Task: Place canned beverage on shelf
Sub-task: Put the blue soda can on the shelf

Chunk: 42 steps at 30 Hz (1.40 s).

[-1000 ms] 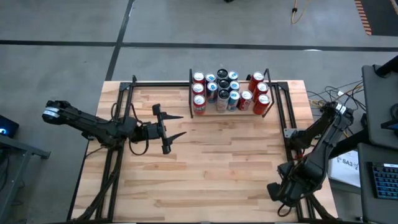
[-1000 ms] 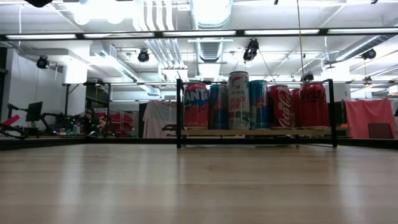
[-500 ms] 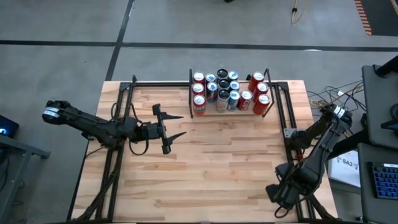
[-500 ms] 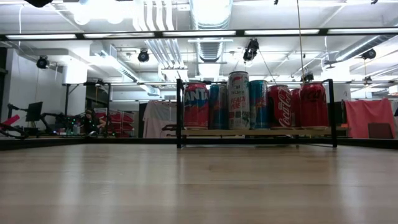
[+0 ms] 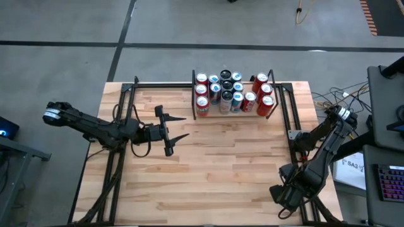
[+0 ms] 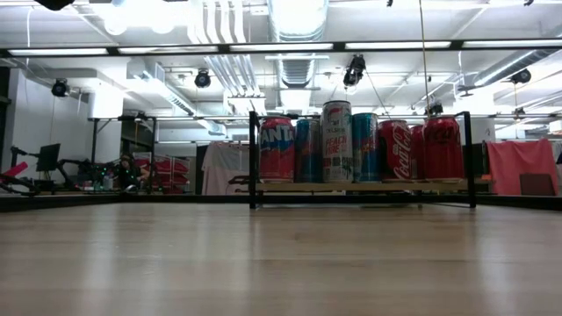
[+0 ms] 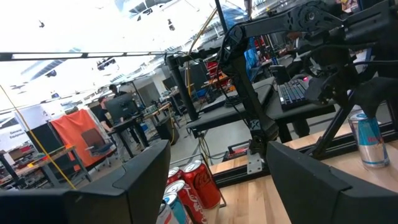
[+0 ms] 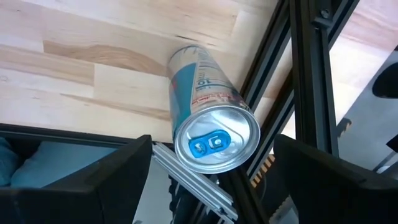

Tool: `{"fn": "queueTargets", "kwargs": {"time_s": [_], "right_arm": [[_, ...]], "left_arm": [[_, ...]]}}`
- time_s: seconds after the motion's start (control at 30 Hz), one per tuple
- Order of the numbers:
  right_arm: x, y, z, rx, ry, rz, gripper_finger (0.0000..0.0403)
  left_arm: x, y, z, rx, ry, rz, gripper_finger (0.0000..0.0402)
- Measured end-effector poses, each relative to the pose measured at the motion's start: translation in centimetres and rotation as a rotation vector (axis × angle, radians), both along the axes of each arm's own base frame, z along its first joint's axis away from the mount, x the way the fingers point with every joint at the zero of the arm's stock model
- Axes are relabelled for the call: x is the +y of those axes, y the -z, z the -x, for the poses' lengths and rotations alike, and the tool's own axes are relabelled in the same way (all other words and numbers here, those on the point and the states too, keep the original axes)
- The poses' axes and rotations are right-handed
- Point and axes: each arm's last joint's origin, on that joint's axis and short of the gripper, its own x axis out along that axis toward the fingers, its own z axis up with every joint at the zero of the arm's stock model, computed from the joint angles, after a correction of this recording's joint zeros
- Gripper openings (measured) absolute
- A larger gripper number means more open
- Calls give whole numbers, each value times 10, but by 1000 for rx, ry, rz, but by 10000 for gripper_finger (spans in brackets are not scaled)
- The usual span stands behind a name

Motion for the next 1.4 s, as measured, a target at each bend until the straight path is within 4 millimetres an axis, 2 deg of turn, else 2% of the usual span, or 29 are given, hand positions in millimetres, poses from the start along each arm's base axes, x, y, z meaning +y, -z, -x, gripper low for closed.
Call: {"fn": "queueTargets", "kwargs": {"time_s": [0.2,0.57,0.77,0.9,1.0,1.2,1.4], "right_arm": [[0,6,0,6,-11,9,325],[1,31,-1,-5,-21,-6,321],[2,42,-1,-17,-22,-28,297],[2,47,-2,-22,-16,-38,259],[3,47,-2,-28,-21,-46,227],[5,40,-4,-55,-25,-50,227],[-1,27,-21,-292,-43,59,227]], "left_arm": [[0,0,0,0,0,0,252],[0,0,0,0,0,0,252],[0,0,0,0,0,0,252],[0,0,0,0,0,0,252],[0,0,0,0,0,0,252],[0,0,0,-1,1,5,252],[-1,2,-1,18,33,17,252]]}}
